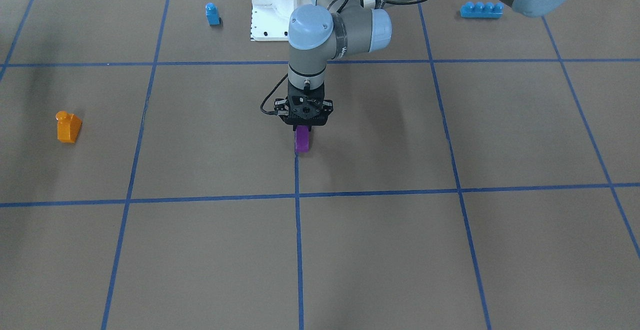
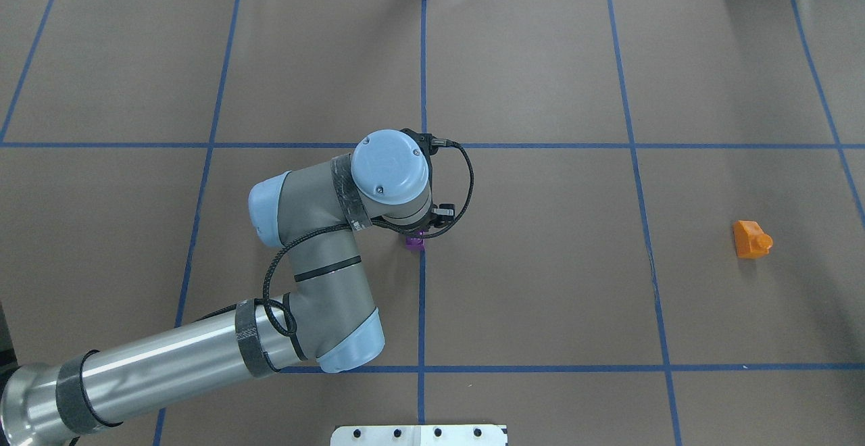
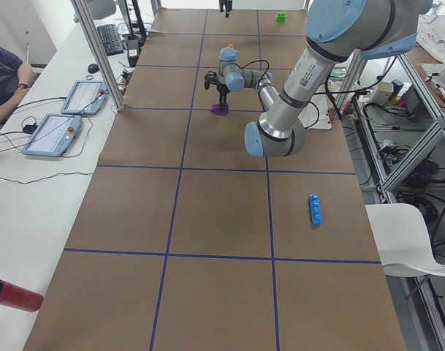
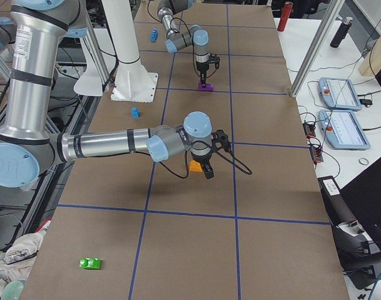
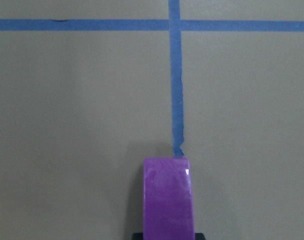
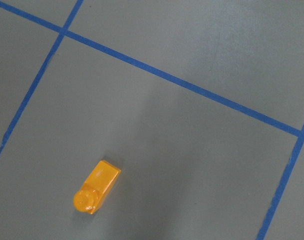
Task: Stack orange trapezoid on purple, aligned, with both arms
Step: 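Carry the purple block to the table center and lower it with the left gripper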
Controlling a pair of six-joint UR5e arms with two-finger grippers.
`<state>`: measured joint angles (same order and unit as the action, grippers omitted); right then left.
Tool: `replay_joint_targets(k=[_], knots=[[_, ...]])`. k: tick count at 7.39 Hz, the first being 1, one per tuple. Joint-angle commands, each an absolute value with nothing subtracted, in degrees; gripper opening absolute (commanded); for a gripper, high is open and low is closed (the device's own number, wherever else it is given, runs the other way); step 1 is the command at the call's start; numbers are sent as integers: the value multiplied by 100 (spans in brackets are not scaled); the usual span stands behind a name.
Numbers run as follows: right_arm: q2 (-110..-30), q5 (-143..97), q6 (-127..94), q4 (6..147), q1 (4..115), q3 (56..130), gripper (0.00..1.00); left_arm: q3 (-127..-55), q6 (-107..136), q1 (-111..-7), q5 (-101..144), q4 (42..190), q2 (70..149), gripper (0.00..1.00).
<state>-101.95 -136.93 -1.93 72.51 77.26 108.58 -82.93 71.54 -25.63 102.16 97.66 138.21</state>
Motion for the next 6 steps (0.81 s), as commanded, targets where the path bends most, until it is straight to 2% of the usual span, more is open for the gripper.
replay_joint_targets(k=[1,6], knots=[[-10195,-13693,-193,7251,7726,10854,100,-8184,7154,-2532,10213,9765,13877,0],[-10195,-13649,-185,7260,7717,10820,100,-8095,7154,-2487,10230,9765,13939,0]])
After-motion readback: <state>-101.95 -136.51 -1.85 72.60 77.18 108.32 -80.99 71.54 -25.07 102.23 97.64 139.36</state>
